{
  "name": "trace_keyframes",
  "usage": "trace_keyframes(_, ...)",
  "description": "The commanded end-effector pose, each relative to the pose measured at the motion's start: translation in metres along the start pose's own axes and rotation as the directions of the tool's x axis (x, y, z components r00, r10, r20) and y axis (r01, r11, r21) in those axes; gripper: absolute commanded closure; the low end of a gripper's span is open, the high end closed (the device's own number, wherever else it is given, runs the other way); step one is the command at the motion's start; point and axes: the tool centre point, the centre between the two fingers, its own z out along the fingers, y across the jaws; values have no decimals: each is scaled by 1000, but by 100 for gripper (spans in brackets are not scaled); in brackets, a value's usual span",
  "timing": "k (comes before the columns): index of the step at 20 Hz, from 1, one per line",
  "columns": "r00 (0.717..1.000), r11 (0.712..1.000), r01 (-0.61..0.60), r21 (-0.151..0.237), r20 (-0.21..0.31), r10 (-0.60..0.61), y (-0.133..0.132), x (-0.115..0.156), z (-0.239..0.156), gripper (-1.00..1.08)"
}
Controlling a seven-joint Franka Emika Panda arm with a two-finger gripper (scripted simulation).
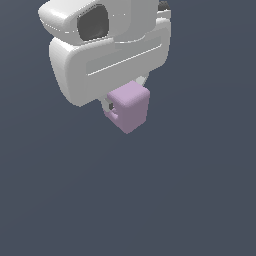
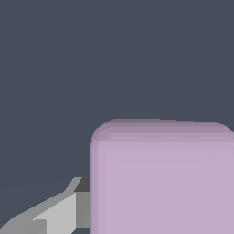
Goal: Pick up the object and move it to a goal position.
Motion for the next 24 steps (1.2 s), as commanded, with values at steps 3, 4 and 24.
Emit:
trace_keyframes(3,1000,1000,0,0,0,0,1,4,-13,108)
trace_keyframes(4,1000,1000,0,0,0,0,2,5,-15,108)
trace_keyframes(24,1000,1000,0,0,0,0,3,10,-29,108)
